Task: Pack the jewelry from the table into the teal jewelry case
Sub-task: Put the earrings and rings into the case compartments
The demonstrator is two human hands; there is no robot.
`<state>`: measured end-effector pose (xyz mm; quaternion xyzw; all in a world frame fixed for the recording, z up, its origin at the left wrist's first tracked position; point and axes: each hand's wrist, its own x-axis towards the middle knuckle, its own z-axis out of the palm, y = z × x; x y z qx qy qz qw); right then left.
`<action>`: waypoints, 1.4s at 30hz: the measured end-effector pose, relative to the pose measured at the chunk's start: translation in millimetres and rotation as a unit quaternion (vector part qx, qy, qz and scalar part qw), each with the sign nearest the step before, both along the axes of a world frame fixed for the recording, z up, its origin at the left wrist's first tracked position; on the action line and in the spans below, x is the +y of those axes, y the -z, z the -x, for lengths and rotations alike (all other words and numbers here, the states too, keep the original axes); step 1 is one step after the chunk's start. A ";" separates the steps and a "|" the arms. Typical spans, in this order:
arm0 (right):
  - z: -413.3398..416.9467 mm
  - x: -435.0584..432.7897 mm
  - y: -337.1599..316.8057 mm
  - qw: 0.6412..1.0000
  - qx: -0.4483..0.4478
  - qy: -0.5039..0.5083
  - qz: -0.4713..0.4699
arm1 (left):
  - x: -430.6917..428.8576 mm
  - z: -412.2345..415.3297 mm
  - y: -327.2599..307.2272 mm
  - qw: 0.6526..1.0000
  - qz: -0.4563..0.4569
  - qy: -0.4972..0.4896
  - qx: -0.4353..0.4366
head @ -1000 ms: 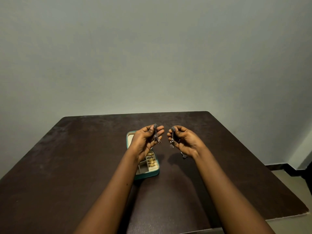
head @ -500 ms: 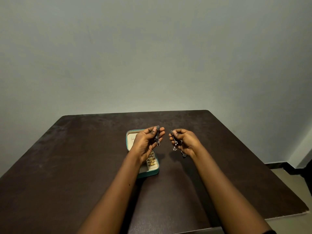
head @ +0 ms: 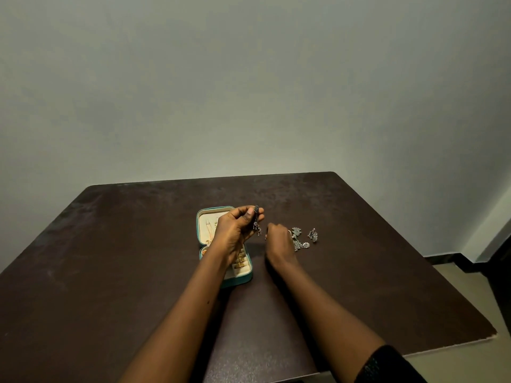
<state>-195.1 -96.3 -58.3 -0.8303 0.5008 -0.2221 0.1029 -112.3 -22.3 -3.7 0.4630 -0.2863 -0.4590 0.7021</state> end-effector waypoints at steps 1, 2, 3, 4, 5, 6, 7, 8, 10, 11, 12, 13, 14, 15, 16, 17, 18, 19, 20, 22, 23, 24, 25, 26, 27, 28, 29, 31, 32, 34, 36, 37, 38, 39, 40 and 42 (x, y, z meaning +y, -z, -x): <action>0.6 -0.7 0.5 1.000 0.016 -0.004 0.007 | -0.8 -0.4 0.6 1.000 -0.001 -0.001 -0.002; 1.2 -1.3 0.9 0.999 0.033 -0.008 0.014 | -1.5 -0.8 1.4 1.000 -0.002 -0.002 -0.005; 1.9 -1.7 1.2 0.998 0.051 -0.013 0.020 | -2.2 -0.9 2.0 1.000 -0.002 -0.003 -0.007; 2.7 -2.1 1.2 0.997 0.066 -0.020 0.028 | -3.0 -0.9 2.8 1.000 -0.003 -0.004 -0.008; 4.4 -2.8 1.1 0.996 0.074 -0.026 0.033 | -4.2 -0.3 3.5 1.000 -0.003 -0.004 -0.008; 5.5 -4.1 0.9 0.996 0.072 -0.030 0.035 | -5.2 0.2 4.2 1.000 -0.003 -0.004 -0.009; 7.1 -5.9 0.1 0.997 0.057 -0.032 0.030 | -6.1 0.9 4.6 1.000 -0.003 -0.004 -0.009; 9.8 -8.2 -1.8 0.999 0.035 -0.029 0.020 | -7.2 1.9 5.3 1.000 -0.003 -0.004 -0.009; 19.0 -17.0 -7.5 1.000 -0.022 -0.005 0.001 | -8.9 3.7 6.5 1.000 -0.004 -0.003 -0.004; 25.6 -23.1 -10.5 0.999 -0.051 0.015 -0.008 | -9.4 3.9 7.2 1.000 -0.004 -0.002 -0.002; 33.8 -29.9 -13.5 0.996 -0.084 0.038 -0.018 | -9.9 3.7 7.6 1.000 -0.005 -0.001 0.001; 43.4 -37.4 -16.2 0.991 -0.117 0.064 -0.032 | -10.6 3.3 7.9 1.000 -0.005 0.000 0.004; 54.2 -44.8 -18.4 0.984 -0.145 0.093 -0.046 | -11.5 2.7 8.2 1.000 -0.006 0.000 0.007; 65.8 -51.7 -20.5 0.977 -0.163 0.124 -0.060 | -12.4 2.6 8.5 1.000 -0.006 0.001 0.008; 76.8 -58.2 -21.2 0.971 -0.173 0.150 -0.076 | -13.2 2.9 8.7 1.000 -0.006 0.001 0.009; 86.2 -64.1 -21.1 0.965 -0.177 0.168 -0.094 | -13.5 3.3 8.7 1.000 -0.005 0.001 0.009; 93.8 -68.4 -20.2 0.962 -0.175 0.179 -0.111 | -14.0 4.1 8.8 1.000 -0.005 0.001 0.009; 98.9 -71.6 -18.6 0.961 -0.168 0.180 -0.126 | -14.6 5.2 9.1 1.000 -0.004 0.001 0.010; 102.0 -72.5 -16.8 0.962 -0.158 0.173 -0.141 | -15.4 6.1 9.5 1.000 -0.005 0.001 0.011; 104.5 -70.9 -12.2 0.964 -0.139 0.156 -0.166 | -16.4 8.0 9.9 1.000 -0.005 0.001 0.011; 105.4 -69.5 -10.6 0.964 -0.135 0.149 -0.173 | -17.2 8.9 10.3 1.000 -0.006 0.002 0.012; 105.9 -67.3 -10.0 0.964 -0.132 0.145 -0.180 | -18.0 9.7 10.6 1.000 -0.008 0.003 0.012; 105.7 -65.5 -9.8 0.963 -0.133 0.142 -0.187 | -18.2 10.5 10.9 1.000 -0.009 0.003 0.010; 104.8 -64.4 -9.2 0.961 -0.136 0.140 -0.194 | -18.4 11.3 10.8 1.000 -0.011 0.004 0.008; 103.8 -64.4 -7.8 0.960 -0.140 0.137 -0.198 | -18.2 12.0 10.8 1.000 -0.012 0.004 0.008; 102.3 -63.8 -6.7 0.960 -0.143 0.136 -0.199 | -18.2 12.5 10.9 1.000 -0.013 0.005 0.008; 100.8 -63.1 -6.3 0.961 -0.142 0.136 -0.193 | -18.2 12.9 11.0 1.000 -0.014 0.005 0.009; 98.3 -62.4 -4.9 0.967 -0.128 0.128 -0.177 | -17.4 12.8 10.4 1.000 -0.013 0.005 0.012; 97.8 -62.6 -4.0 0.970 -0.126 0.120 -0.169 | -17.1 12.4 9.9 1.000 -0.012 0.006 0.014; 97.2 -61.5 -5.1 0.972 -0.141 0.103 -0.155 | -16.1 11.1 8.9 1.000 -0.008 0.006 0.025; 96.7 -60.6 -7.8 0.968 -0.181 0.089 -0.149 | -15.2 10.1 7.7 0.999 -0.004 0.008 0.040; 96.5 -60.2 -9.8 0.964 -0.204 0.081 -0.147 | -14.9 9.6 7.4 0.999 -0.002 0.009 0.048; 96.1 -58.7 -13.1 0.960 -0.227 0.069 -0.146 | -14.8 9.4 7.1 0.998 0.000 0.010 0.055; 95.5 -56.7 -17.8 0.956 -0.248 0.055 -0.148 | -14.8 9.4 6.8 0.998 0.002 0.011 0.062; 94.7 -54.9 -23.8 0.951 -0.268 0.038 -0.149 | -14.6 9.3 6.2 0.998 0.004 0.011 0.067; 93.2 -54.9 -33.8 0.937 -0.311 -0.007 -0.159 | -14.6 9.6 4.8 0.997 0.007 0.012 0.073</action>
